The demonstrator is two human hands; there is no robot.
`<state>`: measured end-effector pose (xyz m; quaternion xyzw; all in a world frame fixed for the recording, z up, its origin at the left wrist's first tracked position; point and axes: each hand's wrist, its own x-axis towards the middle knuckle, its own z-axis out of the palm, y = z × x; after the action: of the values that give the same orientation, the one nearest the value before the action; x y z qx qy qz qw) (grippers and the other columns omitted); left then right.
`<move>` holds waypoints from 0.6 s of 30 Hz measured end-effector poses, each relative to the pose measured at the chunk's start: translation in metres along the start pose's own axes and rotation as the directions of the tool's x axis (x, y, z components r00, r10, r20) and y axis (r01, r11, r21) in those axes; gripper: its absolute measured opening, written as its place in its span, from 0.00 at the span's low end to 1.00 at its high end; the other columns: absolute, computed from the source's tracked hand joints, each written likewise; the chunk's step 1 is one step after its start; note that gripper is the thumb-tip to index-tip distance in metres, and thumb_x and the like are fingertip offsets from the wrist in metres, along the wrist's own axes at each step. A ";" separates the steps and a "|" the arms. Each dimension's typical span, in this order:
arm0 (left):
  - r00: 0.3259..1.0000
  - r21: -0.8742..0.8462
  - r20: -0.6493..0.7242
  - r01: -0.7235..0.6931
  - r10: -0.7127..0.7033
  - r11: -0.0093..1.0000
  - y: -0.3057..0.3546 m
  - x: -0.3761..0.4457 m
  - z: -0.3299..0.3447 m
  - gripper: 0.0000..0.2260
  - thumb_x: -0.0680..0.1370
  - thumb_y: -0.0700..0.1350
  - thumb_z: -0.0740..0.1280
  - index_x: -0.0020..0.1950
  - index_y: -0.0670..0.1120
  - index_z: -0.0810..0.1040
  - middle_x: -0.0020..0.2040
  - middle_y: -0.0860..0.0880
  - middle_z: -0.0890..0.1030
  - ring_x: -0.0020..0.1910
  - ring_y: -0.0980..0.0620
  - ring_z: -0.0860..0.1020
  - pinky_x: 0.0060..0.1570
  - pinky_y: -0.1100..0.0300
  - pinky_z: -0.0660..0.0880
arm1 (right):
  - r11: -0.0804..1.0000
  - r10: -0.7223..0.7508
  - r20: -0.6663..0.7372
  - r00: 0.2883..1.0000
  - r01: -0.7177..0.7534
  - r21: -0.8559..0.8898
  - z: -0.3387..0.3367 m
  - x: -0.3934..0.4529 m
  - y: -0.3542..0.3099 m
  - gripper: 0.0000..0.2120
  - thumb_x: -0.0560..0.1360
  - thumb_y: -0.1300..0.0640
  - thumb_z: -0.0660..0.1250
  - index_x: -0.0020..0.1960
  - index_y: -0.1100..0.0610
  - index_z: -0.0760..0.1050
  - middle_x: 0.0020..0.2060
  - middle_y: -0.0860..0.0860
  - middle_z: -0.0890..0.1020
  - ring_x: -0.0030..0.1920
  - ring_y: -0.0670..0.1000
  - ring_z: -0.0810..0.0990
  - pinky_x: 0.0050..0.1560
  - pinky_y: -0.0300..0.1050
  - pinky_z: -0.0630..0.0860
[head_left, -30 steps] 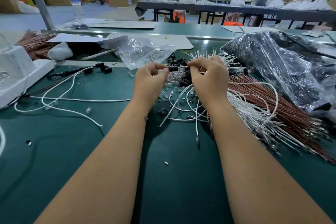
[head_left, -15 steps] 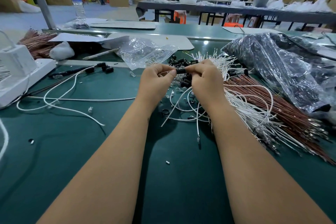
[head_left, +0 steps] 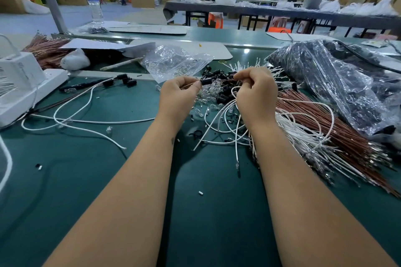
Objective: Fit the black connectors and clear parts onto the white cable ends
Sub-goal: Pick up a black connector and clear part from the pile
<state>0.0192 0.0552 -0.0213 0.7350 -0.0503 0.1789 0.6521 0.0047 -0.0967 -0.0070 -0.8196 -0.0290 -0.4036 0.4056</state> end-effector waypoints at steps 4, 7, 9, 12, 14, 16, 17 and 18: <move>0.999 0.018 0.043 -0.027 0.026 0.999 0.002 -0.001 0.003 0.06 0.76 0.41 0.69 0.40 0.50 0.80 0.24 0.60 0.74 0.24 0.64 0.69 0.28 0.73 0.67 | 0.998 -0.062 0.077 0.995 0.064 -0.026 0.004 -0.004 -0.002 0.14 0.74 0.72 0.59 0.45 0.61 0.82 0.43 0.52 0.78 0.49 0.53 0.76 0.53 0.46 0.72; 0.997 0.044 0.070 -0.043 0.039 0.998 0.003 -0.002 0.006 0.07 0.76 0.40 0.69 0.39 0.50 0.80 0.28 0.57 0.75 0.25 0.65 0.69 0.29 0.73 0.67 | 0.993 -0.108 0.128 0.986 0.114 -0.041 0.007 -0.006 -0.003 0.14 0.74 0.72 0.60 0.45 0.61 0.82 0.43 0.56 0.79 0.48 0.55 0.76 0.53 0.51 0.73; 0.996 0.047 0.073 -0.045 0.041 0.998 0.002 -0.002 0.006 0.06 0.76 0.40 0.69 0.40 0.49 0.80 0.30 0.55 0.76 0.25 0.65 0.70 0.30 0.73 0.68 | 0.993 -0.116 0.138 0.984 0.120 -0.019 0.007 -0.006 -0.003 0.14 0.74 0.72 0.60 0.48 0.61 0.82 0.44 0.55 0.80 0.48 0.54 0.77 0.53 0.49 0.74; 0.994 0.084 0.103 -0.041 0.032 0.996 0.001 -0.002 0.007 0.03 0.77 0.41 0.68 0.43 0.47 0.80 0.33 0.53 0.77 0.29 0.62 0.71 0.32 0.72 0.69 | 0.995 -0.100 0.176 0.979 0.095 0.040 0.007 -0.007 -0.005 0.14 0.74 0.71 0.63 0.56 0.60 0.77 0.42 0.53 0.81 0.46 0.51 0.79 0.49 0.46 0.77; 0.992 0.111 0.119 -0.045 0.031 0.993 0.000 -0.002 0.007 0.03 0.77 0.41 0.67 0.45 0.46 0.80 0.33 0.53 0.76 0.28 0.63 0.70 0.31 0.72 0.68 | 0.994 -0.103 0.193 0.976 0.095 0.049 0.008 -0.007 -0.005 0.15 0.74 0.70 0.64 0.59 0.59 0.76 0.41 0.51 0.80 0.44 0.49 0.79 0.48 0.45 0.77; 0.992 0.116 0.125 -0.045 0.030 0.992 0.001 -0.001 0.007 0.03 0.77 0.40 0.67 0.47 0.44 0.81 0.32 0.54 0.75 0.26 0.65 0.69 0.30 0.73 0.66 | 0.994 -0.106 0.191 0.976 0.097 0.052 0.008 -0.007 -0.004 0.16 0.74 0.71 0.64 0.58 0.59 0.77 0.41 0.49 0.80 0.44 0.48 0.79 0.48 0.42 0.77; 0.991 0.121 0.131 -0.050 0.034 0.991 0.002 -0.001 0.008 0.03 0.77 0.39 0.67 0.48 0.43 0.81 0.32 0.53 0.75 0.25 0.65 0.69 0.30 0.73 0.67 | 0.994 -0.103 0.183 0.978 0.095 0.052 0.007 -0.006 -0.003 0.16 0.74 0.71 0.64 0.58 0.58 0.78 0.40 0.48 0.80 0.44 0.47 0.79 0.47 0.41 0.77; 0.990 0.125 0.138 -0.060 0.042 0.990 0.002 -0.001 0.008 0.04 0.77 0.39 0.67 0.49 0.42 0.81 0.32 0.53 0.75 0.26 0.65 0.69 0.30 0.73 0.67 | 0.995 -0.096 0.172 0.980 0.088 0.053 0.006 -0.006 -0.002 0.16 0.74 0.71 0.64 0.58 0.58 0.78 0.40 0.47 0.79 0.44 0.46 0.79 0.47 0.39 0.77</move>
<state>0.0188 0.0467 -0.0202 0.7845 -0.1014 0.1485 0.5935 0.0038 -0.0893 -0.0118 -0.8402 -0.1116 -0.3479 0.4008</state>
